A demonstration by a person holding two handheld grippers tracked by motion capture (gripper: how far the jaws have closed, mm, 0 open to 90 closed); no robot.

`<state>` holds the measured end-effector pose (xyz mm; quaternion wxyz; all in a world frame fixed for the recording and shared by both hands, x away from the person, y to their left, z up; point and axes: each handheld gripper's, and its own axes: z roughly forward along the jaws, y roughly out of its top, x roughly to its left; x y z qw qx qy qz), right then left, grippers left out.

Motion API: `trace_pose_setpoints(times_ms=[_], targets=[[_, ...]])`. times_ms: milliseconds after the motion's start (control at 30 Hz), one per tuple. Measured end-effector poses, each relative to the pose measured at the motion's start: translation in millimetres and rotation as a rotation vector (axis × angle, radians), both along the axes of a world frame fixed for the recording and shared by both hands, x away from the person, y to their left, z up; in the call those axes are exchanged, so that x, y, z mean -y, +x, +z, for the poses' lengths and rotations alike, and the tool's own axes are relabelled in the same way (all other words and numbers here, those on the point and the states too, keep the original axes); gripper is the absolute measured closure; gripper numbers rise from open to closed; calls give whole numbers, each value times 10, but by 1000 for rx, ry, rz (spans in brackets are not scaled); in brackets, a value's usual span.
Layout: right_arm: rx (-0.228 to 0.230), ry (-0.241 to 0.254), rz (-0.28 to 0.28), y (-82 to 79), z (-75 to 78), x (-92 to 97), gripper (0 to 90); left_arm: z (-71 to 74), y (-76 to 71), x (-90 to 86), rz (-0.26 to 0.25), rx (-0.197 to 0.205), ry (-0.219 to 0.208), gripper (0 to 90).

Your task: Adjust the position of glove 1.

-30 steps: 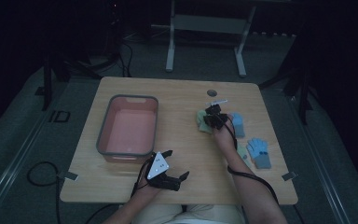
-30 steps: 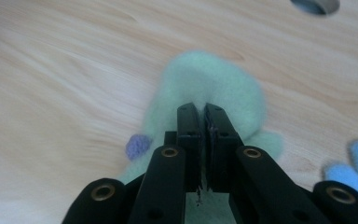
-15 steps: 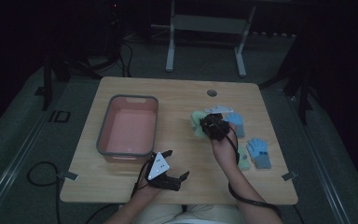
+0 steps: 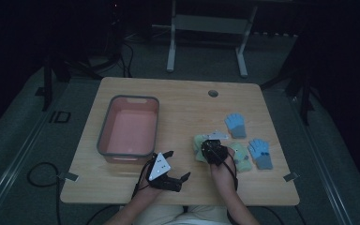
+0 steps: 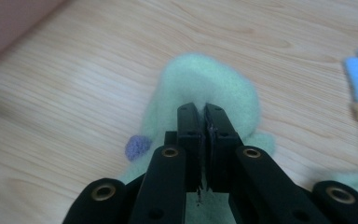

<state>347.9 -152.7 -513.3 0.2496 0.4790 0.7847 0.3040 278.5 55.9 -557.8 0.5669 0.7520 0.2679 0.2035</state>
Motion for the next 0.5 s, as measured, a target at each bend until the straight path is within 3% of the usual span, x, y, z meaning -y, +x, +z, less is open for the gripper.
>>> trace_pose_setpoints(times_ms=[133,300,500], targets=[[-41,-3,8,0,-164,22,861,-1,-3,2,-1,3,0,20],[-56,5,17,17,-288,51,829,0,6,0,0,-4,2,20],[-60,25,26,29,-288,86,742,0,-3,3,-3,2,2,20]])
